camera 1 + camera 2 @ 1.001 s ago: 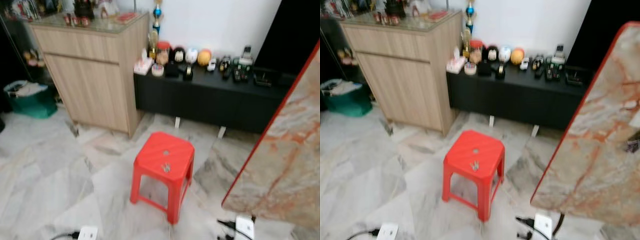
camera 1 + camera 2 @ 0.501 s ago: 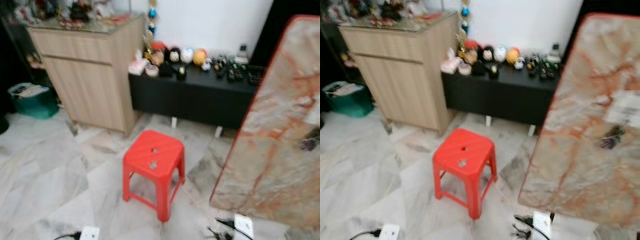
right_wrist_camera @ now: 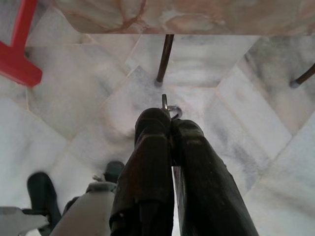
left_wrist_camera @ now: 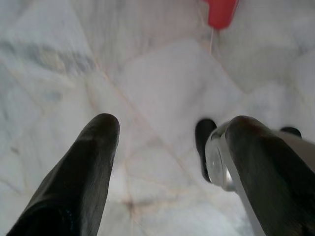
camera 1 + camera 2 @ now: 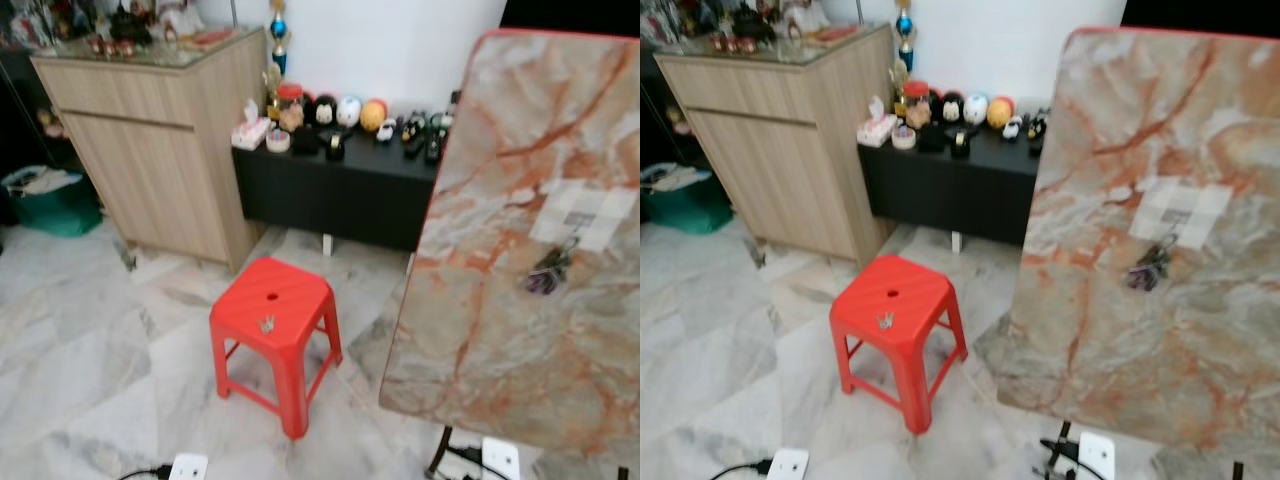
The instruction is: Hang keys on a hook
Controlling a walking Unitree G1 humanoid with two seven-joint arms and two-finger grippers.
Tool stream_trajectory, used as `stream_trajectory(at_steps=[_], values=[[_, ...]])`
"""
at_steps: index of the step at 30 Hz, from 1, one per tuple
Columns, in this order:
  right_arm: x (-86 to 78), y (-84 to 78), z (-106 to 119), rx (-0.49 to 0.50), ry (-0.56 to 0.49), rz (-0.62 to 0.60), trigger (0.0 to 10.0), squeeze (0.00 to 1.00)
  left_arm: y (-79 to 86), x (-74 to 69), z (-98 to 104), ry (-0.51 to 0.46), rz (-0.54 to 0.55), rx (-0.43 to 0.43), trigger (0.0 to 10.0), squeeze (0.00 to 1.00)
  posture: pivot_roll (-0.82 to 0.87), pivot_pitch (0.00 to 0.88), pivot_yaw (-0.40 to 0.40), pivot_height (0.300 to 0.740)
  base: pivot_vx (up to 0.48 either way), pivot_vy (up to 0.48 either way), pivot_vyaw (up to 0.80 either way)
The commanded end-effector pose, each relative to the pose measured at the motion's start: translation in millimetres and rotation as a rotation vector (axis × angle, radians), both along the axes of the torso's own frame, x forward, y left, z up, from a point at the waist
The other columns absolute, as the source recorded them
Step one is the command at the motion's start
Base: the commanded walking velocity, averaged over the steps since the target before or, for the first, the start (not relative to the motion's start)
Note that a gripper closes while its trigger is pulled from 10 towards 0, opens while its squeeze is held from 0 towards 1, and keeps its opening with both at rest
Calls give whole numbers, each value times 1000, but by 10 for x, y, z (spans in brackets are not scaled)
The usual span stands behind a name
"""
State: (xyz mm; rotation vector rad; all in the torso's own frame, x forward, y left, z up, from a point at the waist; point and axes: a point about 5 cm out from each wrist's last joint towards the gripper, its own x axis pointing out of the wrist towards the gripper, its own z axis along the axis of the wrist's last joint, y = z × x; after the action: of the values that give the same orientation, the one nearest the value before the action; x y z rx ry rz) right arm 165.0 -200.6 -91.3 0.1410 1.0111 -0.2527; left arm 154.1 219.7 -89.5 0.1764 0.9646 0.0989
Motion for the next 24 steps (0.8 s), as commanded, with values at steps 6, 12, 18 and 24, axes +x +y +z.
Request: stream_trajectory(at_steps=[6,12,18,24], values=[[46,37,16,1,-16,30,10000,0,3,-35,-17,22,-8,5,10000,0,61,0,-46,740,0,-295,0],[47,44,15,-5,-12,63,10000,0,-9,-41,-22,24,-7,-1,10000,0,57,0,-47,740,0,-287,0],[37,40,12,-4,-13,53,10000,0,-21,-64,-34,35,-17,-5,10000,0,52,0,-43,740,0,-282,0],[36,41,12,-4,-14,58,10000,0,-33,-79,-44,45,-11,0,10000,0,51,0,-43,740,0,0,0]])
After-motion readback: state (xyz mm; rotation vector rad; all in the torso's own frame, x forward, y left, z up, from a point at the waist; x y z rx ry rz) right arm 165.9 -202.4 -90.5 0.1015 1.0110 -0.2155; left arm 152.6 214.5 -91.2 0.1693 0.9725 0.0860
